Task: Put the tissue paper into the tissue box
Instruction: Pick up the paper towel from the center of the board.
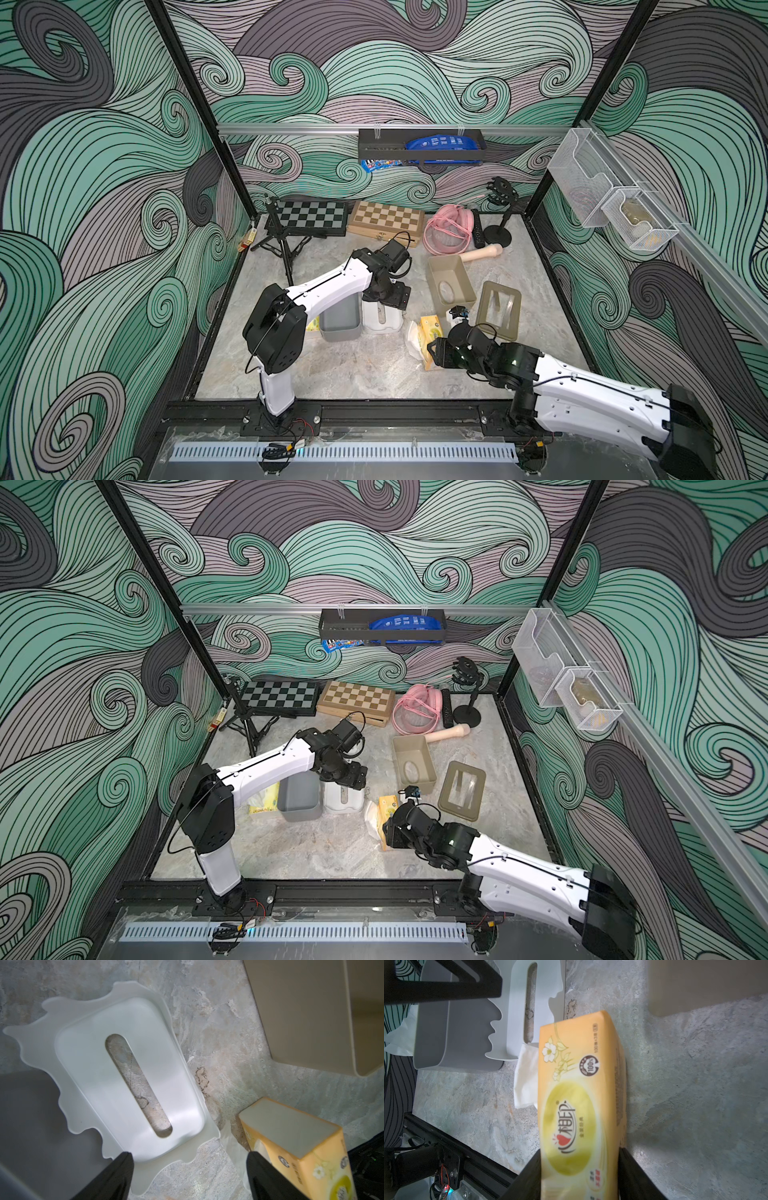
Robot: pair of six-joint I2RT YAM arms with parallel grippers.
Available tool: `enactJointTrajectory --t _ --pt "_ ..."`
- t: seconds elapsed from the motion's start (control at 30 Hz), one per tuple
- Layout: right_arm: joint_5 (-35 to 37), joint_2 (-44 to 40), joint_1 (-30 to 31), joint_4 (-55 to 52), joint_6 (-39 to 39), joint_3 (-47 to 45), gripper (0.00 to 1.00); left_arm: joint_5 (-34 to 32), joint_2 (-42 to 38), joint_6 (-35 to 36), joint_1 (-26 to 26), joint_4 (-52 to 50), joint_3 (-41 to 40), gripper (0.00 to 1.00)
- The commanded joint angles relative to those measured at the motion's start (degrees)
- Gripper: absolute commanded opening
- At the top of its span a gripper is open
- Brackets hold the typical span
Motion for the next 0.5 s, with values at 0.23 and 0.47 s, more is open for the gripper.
enactJointTrajectory --t 0.23,0.47 --pt "5.5 3.3 1.7 -11.6 -5.1 15.2 0.32 0.0 -2.2 1.5 0.8 2.4 -0.7 0.88" --pt "14.9 6.1 2.1 -25.2 -8.0 31.3 0.31 -1.4 -4.2 1.6 3.3 3.6 0.0 0.88"
